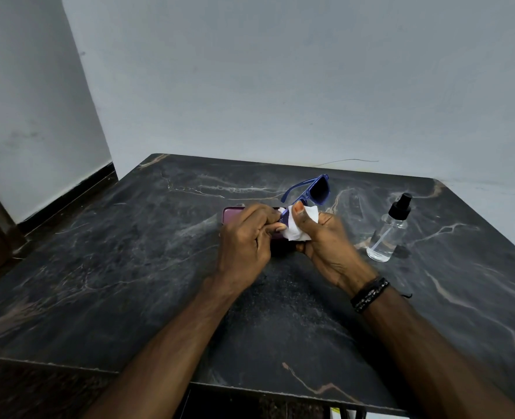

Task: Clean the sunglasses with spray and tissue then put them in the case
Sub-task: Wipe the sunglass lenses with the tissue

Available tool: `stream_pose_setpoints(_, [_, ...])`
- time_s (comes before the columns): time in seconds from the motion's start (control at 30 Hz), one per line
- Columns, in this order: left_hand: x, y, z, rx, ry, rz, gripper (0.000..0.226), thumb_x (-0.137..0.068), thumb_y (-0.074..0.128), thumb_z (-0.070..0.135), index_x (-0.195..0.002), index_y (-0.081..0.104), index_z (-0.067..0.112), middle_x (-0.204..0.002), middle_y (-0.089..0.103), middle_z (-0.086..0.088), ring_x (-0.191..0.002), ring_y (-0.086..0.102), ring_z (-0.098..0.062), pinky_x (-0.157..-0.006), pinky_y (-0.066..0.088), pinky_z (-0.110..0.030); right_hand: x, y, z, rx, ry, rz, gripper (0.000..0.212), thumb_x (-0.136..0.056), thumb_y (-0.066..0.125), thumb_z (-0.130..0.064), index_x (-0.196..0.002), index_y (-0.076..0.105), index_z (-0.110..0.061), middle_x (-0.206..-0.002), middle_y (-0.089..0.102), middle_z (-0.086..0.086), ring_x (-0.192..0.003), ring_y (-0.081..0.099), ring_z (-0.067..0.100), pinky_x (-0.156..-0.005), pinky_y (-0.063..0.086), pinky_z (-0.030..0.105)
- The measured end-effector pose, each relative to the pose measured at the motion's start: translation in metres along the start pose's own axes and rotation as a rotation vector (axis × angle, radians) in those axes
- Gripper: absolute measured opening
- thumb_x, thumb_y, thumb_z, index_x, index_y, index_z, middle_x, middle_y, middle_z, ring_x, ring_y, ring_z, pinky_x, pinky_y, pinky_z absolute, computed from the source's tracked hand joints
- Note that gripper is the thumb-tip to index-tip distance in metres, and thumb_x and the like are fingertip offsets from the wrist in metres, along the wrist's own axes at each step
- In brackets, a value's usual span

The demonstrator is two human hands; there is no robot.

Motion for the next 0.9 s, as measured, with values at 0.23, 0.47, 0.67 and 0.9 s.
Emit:
stream_pose_setpoints(0.23, [0.000,-0.002,-0.001,0.000,-0.001,0.016,0.020,-0.075,0.065,-0.022,-0.083,0.069,-0.004,-0.085,0.069,-0.011,-0.076,0.064,-0.021,-0.068,0.051,-0.027,0.001,-0.003,0.001,0.046,-0.004,-0.049,0.060,-0.058,0.088,-0.050,-0.097,0.076,-0.005,-0.102,0.066,0.029,-0.094,0.051,0.037,-0.085,0.032,0.049])
stream_pose_setpoints(0.47, [0.001,0.001,0.001,0.016,0.004,-0.021,0.005,-0.084,0.066,-0.006,-0.086,0.070,-0.003,-0.087,0.070,-0.009,-0.077,0.064,-0.020,-0.068,0.052,-0.031,0.002,0.001,-0.005,0.080,0.020,0.030,0.061,-0.063,0.078,-0.055,-0.095,0.075,-0.003,-0.100,0.070,0.026,-0.089,0.064,0.033,-0.092,0.046,0.055])
stream_pose_setpoints(0.67, [-0.001,0.000,-0.001,-0.014,-0.030,0.001,0.025,-0.071,0.065,-0.026,-0.084,0.069,-0.005,-0.086,0.070,-0.012,-0.078,0.063,-0.016,-0.077,0.042,-0.006,0.003,-0.003,-0.008,0.091,0.028,-0.002,0.024,-0.093,0.057,-0.023,-0.093,0.069,-0.001,-0.089,0.069,0.018,-0.070,0.067,0.016,-0.056,0.055,0.022])
stream_pose_setpoints(0.9, [-0.001,-0.001,0.000,-0.013,-0.020,-0.001,0.022,-0.074,0.067,-0.022,-0.086,0.070,-0.003,-0.087,0.070,-0.012,-0.079,0.063,-0.014,-0.075,0.046,-0.010,0.001,-0.006,-0.009,0.062,0.064,0.010,0.027,-0.083,0.066,-0.033,-0.084,0.070,-0.006,-0.082,0.058,0.016,-0.042,0.038,0.003,-0.036,0.026,0.015])
Point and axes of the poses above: each hand's wrist, its own x-axis away from the middle knuckle, its own y-axis out of the palm, z = x × y, the point moved 3 cm from there along -x, towards the middle knuckle
